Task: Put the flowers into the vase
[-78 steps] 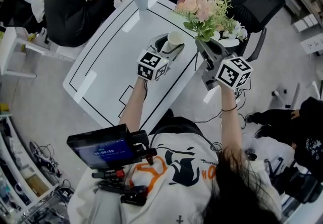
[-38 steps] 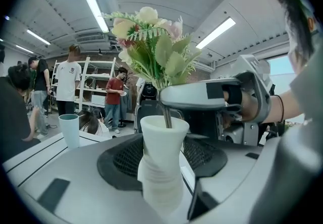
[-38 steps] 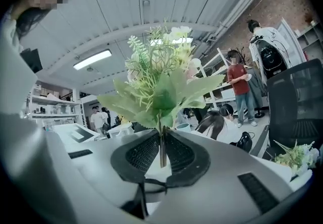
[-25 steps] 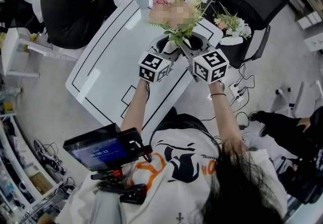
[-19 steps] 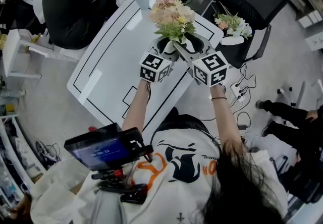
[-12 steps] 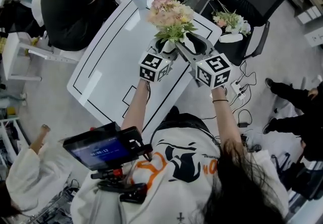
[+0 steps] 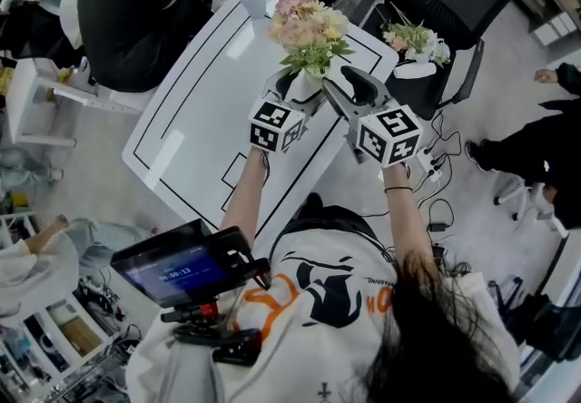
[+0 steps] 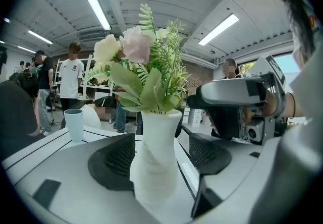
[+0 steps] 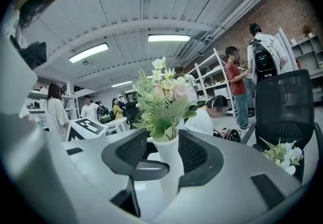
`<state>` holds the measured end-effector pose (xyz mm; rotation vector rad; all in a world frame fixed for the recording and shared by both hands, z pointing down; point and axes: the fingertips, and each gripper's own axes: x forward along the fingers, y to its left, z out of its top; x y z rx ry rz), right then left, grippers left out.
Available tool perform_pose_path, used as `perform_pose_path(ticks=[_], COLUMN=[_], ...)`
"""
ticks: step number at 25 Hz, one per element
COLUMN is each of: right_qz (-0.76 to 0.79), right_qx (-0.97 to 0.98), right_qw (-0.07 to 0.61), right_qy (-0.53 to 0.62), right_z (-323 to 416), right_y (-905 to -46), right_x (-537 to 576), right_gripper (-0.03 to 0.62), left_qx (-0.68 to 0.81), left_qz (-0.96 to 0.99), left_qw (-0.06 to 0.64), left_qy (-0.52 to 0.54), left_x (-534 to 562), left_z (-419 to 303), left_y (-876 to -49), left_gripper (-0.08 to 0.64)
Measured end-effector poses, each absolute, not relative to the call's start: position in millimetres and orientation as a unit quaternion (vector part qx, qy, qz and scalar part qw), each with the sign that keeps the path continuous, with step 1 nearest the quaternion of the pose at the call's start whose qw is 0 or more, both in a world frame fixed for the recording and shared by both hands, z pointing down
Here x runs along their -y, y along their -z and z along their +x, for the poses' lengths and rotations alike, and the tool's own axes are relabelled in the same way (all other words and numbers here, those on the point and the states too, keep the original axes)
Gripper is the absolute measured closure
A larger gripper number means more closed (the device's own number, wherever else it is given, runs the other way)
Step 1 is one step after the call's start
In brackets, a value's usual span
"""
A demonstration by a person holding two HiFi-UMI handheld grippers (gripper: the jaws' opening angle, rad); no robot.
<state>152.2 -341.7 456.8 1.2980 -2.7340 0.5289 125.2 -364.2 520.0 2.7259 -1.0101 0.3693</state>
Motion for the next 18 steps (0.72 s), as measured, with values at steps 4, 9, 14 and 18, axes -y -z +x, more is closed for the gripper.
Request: perform_pose_path(ticks=[4,9,14,18], right_qz=[0.426,0.437,0.456,0.455], right_qx=[0.887,0.883,0.871,0.87], right_qw=[0.025,0.027,0.018,0.026], right_qy=[-0.175,-0.171,-0.184,-0.189], right_z=[153.0,152.2,148.9,138.0], right_y=[-454.4,-455.3,-458.6,-461.0], right_x=[332.8,319.6,310.0,295.5], right_gripper=[0.39,0.468,0.569,0.578], left_qx=[0.361,0.372,0.378,0.379], left_qz=[0.918,0.916,0.916,0.916], left_qw=[0.122,0.13,0.119,0.113], left_qy=[-0.107,-0.072,-0.053,-0.064], left_x=[354.7,339.9,325.8,310.4], left_z=[110.5,95.1,83.3,75.0], left_y=[-520.3,-508.9,-493.9,-494.1], left_gripper=[0.236,0.236,0.33,0.379])
